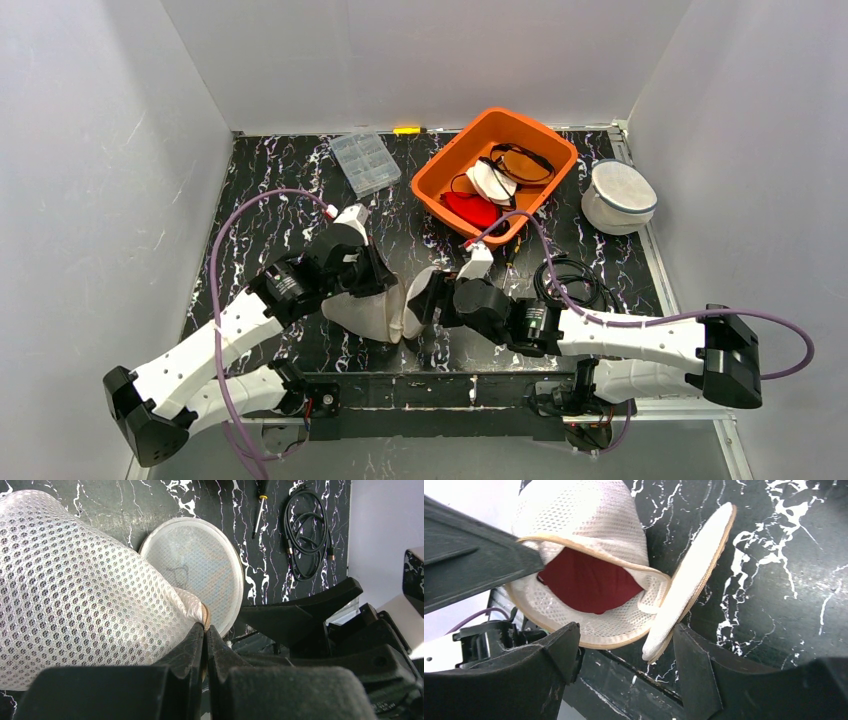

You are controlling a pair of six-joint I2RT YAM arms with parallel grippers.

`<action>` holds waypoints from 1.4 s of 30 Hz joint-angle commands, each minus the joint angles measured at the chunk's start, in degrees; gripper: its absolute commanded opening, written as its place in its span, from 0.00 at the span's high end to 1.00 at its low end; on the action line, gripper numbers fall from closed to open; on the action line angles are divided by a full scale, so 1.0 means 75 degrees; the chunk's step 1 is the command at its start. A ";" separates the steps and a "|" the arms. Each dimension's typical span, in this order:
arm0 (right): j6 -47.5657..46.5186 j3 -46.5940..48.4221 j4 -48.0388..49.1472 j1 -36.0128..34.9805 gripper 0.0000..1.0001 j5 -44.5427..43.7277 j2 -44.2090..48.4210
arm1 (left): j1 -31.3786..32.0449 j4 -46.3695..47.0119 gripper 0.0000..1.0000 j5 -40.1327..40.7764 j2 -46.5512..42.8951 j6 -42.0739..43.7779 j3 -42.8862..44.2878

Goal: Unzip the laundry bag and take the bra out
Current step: Open the laundry bag at the center of the board.

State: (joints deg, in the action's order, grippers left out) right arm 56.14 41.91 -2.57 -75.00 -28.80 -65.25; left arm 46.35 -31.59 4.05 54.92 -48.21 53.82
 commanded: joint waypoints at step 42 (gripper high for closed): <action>-0.4061 0.1061 -0.1593 0.0455 0.99 -0.0297 0.3716 | 0.0035 0.0124 1.00 0.0984 -0.0143 -0.0050 0.0996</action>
State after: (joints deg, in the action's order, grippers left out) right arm 29.36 47.81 -13.28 -71.68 -31.16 -38.61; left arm 46.35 -32.73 8.67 55.16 -48.12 61.71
